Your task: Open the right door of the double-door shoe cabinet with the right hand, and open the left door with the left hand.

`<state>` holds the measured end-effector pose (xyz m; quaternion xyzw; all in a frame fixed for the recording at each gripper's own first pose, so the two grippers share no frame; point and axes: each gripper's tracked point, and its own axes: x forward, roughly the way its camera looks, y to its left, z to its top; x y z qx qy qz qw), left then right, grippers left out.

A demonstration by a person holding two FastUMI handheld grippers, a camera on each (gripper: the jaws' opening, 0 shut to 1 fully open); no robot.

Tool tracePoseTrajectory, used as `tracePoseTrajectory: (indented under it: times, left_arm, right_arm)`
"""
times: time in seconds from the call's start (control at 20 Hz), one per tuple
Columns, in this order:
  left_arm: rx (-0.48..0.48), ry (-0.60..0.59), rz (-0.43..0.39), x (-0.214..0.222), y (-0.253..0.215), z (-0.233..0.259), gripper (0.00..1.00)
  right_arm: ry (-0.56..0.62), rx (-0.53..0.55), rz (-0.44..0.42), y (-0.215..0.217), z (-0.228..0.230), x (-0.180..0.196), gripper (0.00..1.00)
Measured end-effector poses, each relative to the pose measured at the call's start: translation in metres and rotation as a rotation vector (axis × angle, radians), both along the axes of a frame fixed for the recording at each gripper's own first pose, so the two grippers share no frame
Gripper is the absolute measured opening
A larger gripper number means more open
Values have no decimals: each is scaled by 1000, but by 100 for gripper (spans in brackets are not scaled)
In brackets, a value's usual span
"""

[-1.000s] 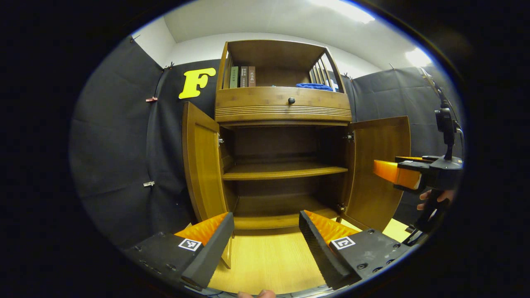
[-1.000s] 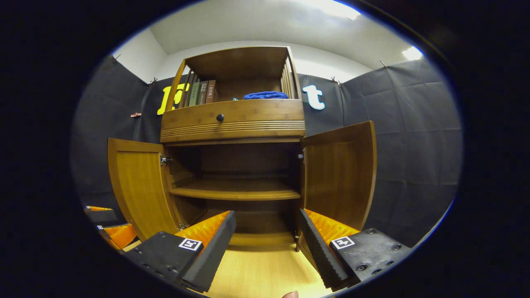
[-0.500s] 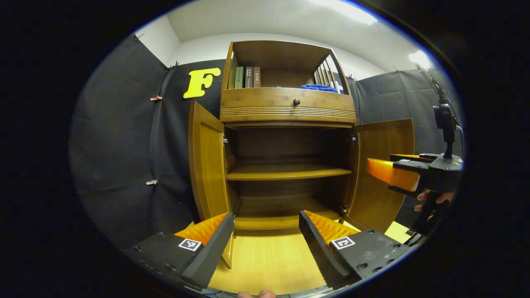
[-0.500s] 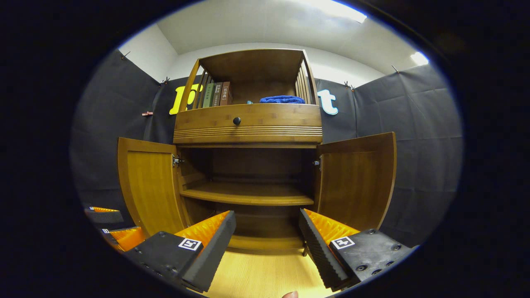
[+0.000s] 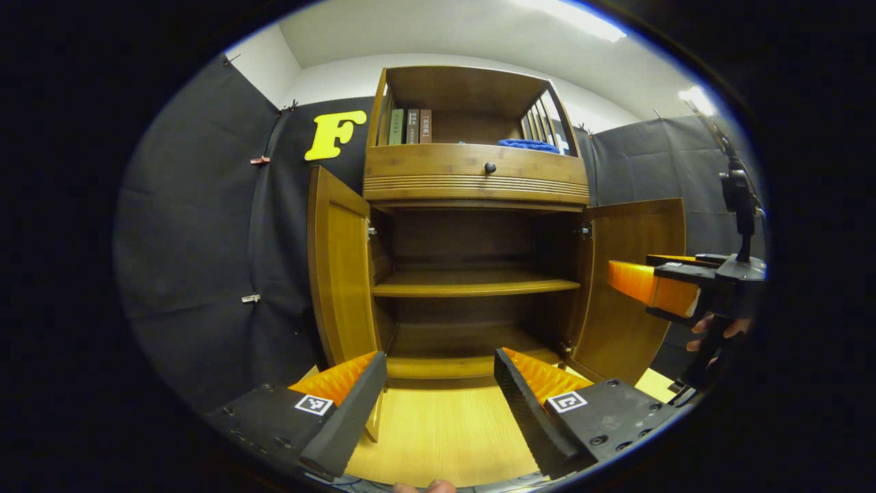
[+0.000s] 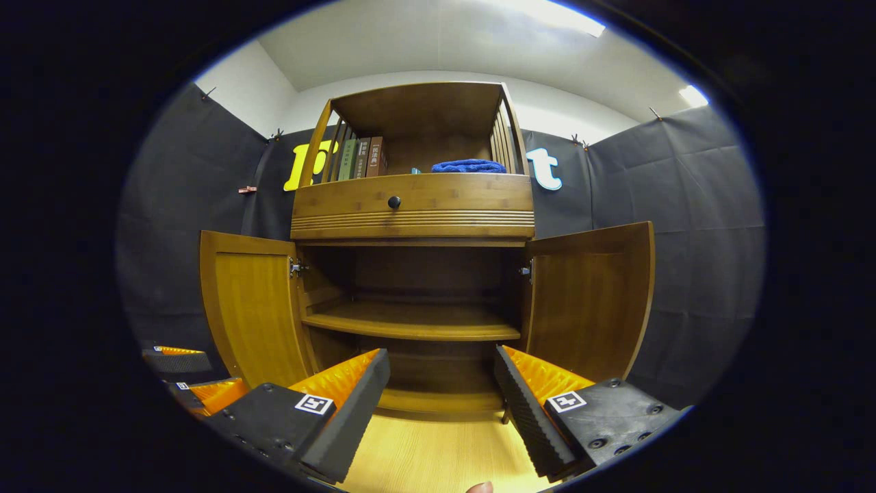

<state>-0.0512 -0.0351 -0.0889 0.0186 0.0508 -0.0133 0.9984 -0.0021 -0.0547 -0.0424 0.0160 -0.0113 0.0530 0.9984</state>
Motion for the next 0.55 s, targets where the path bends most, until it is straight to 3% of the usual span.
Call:
tracePoseTrajectory:
  times: [0.55]
  left_arm:
    - [-3,-20,56,26,-12,8,98]
  right_arm:
    - [-16,-70,71,-10,3,18,98]
